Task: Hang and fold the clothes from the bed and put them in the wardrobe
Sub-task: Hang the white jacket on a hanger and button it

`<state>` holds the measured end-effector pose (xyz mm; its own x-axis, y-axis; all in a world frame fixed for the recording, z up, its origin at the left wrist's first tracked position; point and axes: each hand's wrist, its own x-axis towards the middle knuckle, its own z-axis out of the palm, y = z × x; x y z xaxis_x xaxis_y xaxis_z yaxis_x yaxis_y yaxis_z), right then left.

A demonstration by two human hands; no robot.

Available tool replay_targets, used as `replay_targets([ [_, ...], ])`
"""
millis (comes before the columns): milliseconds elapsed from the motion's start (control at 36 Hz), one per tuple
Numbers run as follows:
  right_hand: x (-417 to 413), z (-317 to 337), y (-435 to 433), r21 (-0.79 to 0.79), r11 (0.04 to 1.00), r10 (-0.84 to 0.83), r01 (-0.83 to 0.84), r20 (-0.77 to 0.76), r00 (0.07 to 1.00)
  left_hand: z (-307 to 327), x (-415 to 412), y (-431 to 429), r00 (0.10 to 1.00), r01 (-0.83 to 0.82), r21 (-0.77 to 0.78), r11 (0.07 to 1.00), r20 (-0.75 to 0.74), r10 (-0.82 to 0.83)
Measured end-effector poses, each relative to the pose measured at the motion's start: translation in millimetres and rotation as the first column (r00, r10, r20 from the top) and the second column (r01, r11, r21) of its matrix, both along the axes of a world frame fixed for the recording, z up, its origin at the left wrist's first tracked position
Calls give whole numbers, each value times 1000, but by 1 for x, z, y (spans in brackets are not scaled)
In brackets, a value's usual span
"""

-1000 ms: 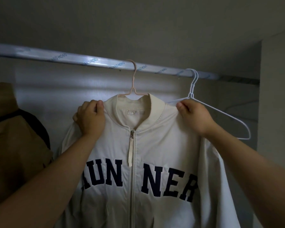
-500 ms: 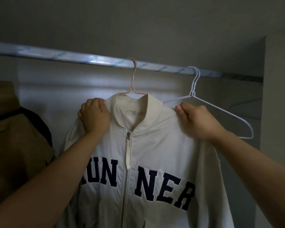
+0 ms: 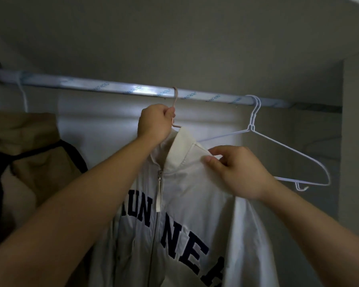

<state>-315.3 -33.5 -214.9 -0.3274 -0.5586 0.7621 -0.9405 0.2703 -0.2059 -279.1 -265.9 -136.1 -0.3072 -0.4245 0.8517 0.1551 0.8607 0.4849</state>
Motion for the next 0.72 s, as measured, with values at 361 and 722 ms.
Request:
replay_targets([
  [361, 118, 13, -112, -45, 993, 107, -105, 34, 994, 7, 114, -63, 997, -70, 279, 958, -23, 79],
  [722, 128, 9, -103, -22, 999, 53, -50, 182, 982, 15, 121, -22, 885, -450, -91, 889, -183, 429],
])
